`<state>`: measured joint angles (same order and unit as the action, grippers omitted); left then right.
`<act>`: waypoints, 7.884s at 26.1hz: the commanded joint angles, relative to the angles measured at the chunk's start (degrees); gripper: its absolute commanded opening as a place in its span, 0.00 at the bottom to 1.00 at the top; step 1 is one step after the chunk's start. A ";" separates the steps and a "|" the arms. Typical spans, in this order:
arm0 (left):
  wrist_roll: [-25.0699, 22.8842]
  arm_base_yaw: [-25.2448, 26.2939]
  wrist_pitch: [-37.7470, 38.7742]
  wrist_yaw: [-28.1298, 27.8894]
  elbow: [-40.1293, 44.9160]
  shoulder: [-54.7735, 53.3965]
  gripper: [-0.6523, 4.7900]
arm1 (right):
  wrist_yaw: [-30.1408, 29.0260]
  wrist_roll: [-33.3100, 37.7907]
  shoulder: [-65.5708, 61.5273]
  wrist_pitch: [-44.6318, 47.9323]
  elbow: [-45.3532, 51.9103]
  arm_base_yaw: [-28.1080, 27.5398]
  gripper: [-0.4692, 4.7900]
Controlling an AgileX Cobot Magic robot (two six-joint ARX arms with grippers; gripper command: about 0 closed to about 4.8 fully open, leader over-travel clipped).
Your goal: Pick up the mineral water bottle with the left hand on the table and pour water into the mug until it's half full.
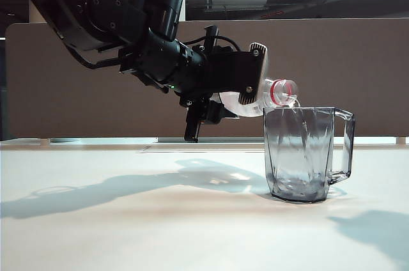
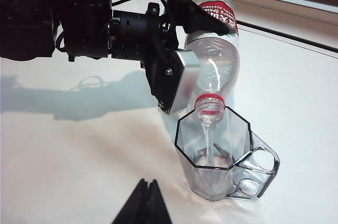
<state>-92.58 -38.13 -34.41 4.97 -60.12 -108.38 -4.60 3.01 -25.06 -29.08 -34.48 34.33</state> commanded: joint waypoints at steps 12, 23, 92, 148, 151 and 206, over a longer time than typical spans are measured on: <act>-0.24 0.22 -4.46 0.28 -0.55 0.72 0.54 | -0.26 -0.02 0.02 0.96 -0.35 -0.07 0.07; -0.68 0.22 -4.24 0.28 -0.55 0.72 0.54 | -0.26 -0.02 0.02 0.96 -0.35 -0.07 0.07; 68.89 3.85 1.09 0.28 2.91 11.10 0.54 | -0.26 -0.02 0.04 1.01 -0.35 -0.09 0.07; 96.02 13.16 -22.64 0.28 41.07 28.33 0.54 | -0.26 -0.02 0.04 0.98 -0.35 -0.07 0.07; 96.02 13.16 -25.03 0.28 41.07 28.33 0.54 | -0.28 -0.02 0.04 0.98 -0.35 -0.07 0.07; 102.88 13.07 28.55 0.31 41.03 67.49 0.11 | -0.02 -0.02 0.02 0.98 -0.26 -0.07 0.07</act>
<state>9.39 -24.99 -2.35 5.15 -18.81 -40.75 -4.58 3.01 -25.04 -29.08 -34.48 34.30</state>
